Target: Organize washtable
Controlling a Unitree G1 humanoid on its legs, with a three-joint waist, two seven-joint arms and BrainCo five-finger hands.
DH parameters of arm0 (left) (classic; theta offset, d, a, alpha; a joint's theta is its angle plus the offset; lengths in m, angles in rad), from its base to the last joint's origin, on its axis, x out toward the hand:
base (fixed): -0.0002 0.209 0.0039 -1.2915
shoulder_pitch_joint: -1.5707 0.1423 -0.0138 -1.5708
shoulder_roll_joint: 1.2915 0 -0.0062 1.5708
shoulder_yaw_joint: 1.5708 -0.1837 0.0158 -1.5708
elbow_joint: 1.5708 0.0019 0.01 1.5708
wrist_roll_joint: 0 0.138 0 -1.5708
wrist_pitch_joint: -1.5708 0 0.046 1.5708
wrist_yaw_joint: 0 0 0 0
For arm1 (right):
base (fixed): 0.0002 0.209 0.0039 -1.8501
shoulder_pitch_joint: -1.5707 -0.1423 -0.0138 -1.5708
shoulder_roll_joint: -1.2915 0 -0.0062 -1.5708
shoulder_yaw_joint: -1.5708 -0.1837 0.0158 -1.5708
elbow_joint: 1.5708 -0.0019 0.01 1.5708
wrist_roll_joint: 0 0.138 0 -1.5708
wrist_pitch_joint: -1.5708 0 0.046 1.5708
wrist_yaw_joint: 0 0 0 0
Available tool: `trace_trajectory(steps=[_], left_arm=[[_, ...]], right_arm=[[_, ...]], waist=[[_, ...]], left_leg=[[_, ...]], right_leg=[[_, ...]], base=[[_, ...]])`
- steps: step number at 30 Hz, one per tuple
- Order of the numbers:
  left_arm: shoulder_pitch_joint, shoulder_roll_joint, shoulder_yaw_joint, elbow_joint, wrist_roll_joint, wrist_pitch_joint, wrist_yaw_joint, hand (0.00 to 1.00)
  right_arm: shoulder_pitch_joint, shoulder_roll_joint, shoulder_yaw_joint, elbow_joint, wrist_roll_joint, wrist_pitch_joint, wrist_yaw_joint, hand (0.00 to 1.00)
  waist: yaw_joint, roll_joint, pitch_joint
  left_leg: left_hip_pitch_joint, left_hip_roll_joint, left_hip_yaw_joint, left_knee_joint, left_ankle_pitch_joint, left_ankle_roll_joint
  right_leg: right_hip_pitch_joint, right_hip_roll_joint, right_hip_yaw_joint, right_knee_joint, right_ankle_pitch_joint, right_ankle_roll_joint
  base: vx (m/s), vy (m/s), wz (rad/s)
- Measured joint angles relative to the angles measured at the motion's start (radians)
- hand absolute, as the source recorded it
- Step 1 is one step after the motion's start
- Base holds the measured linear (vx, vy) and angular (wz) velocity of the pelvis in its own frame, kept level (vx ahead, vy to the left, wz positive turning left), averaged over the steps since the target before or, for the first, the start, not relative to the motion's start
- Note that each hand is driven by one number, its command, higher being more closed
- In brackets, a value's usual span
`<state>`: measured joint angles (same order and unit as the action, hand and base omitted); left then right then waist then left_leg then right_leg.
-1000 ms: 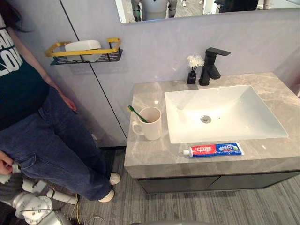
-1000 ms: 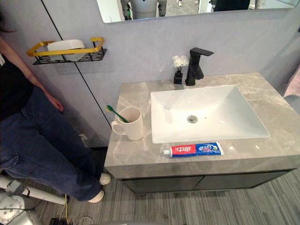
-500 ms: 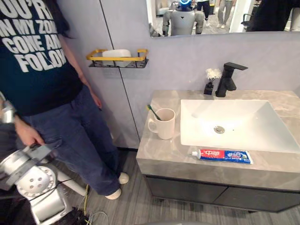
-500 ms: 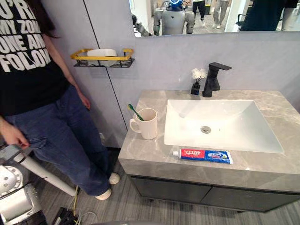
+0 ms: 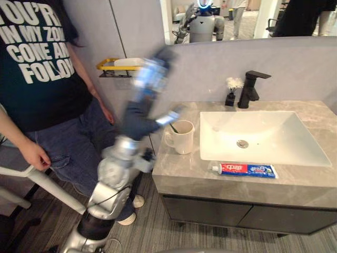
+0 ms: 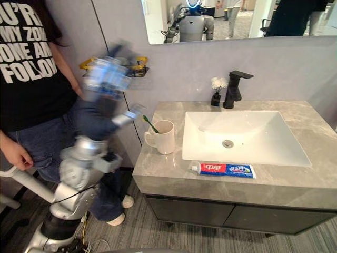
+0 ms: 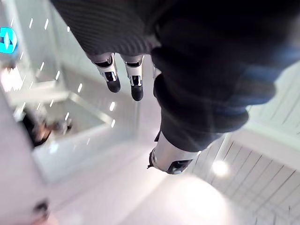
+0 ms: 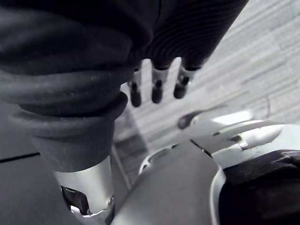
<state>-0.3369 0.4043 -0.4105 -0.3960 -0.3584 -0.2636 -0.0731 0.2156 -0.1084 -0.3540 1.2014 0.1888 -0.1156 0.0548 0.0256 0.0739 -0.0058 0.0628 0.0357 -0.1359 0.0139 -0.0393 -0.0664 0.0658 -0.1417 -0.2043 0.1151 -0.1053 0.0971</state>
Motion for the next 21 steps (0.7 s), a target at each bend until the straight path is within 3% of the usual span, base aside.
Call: trace_trajectory(steps=[2, 4, 8, 9, 17, 21], left_arm=[[-0.087, 0.032, -0.061, 0.088, -0.044, 0.046, -0.057, 0.0], [-0.168, 0.029, -0.106, 0.169, -0.053, 0.063, -0.064, 0.0], [-0.262, -0.026, -0.22, 0.32, 0.171, 0.102, -0.096, 0.0], [-0.264, -0.039, -0.233, 0.339, 0.212, 0.117, -0.109, 0.0], [-0.319, -0.108, -0.259, 0.443, 0.45, 0.13, -0.115, 0.0], [-0.317, -0.096, -0.299, 0.543, 0.511, 0.127, -0.116, 0.0]], right_arm=[[-0.008, -0.008, 0.0, 0.0, 0.002, 0.008, 0.01, 0.0], [-0.01, -0.008, 0.0, 0.0, 0.003, 0.01, 0.011, 0.0], [-0.018, -0.007, -0.004, -0.001, 0.009, 0.011, 0.018, 0.0], [-0.024, -0.005, -0.01, -0.005, 0.009, 0.013, 0.018, 0.0], [-0.038, 0.011, -0.009, -0.012, 0.01, 0.016, 0.017, 0.0], [-0.043, 0.01, -0.009, -0.021, 0.009, 0.017, 0.017, 0.0]], waist=[[-0.035, 0.005, 0.003], [-0.058, 0.005, 0.003], [-0.072, 0.007, 0.004], [-0.09, 0.01, 0.01], [-0.101, -0.001, 0.024], [-0.121, -0.001, 0.025]], left_leg=[[-0.001, 0.0, 0.009, -0.002, 0.0, 0.0], [-0.007, 0.002, 0.023, -0.004, 0.0, 0.0], [-0.024, 0.01, 0.06, -0.004, 0.0, 0.001], [-0.022, 0.008, 0.061, -0.003, 0.0, 0.001], [-0.028, -0.001, 0.059, 0.008, -0.001, 0.002], [-0.023, 0.0, 0.061, 0.007, -0.003, 0.003]], right_leg=[[-0.006, 0.002, 0.013, -0.01, 0.007, 0.003], [-0.022, 0.003, 0.023, -0.013, 0.014, 0.007], [-0.052, 0.009, 0.067, -0.034, 0.038, 0.002], [-0.054, 0.009, 0.069, -0.035, 0.039, 0.002], [-0.052, 0.001, 0.07, -0.044, 0.039, 0.002], [-0.038, 0.005, 0.069, -0.07, 0.058, -0.001]], base=[[0.01, 0.018, -0.19], [0.03, 0.014, -0.18], [0.09, 0.01, -0.33], [0.09, 0.007, -0.09], [0.03, 0.004, 0.0], [-0.03, 0.006, -0.03]])
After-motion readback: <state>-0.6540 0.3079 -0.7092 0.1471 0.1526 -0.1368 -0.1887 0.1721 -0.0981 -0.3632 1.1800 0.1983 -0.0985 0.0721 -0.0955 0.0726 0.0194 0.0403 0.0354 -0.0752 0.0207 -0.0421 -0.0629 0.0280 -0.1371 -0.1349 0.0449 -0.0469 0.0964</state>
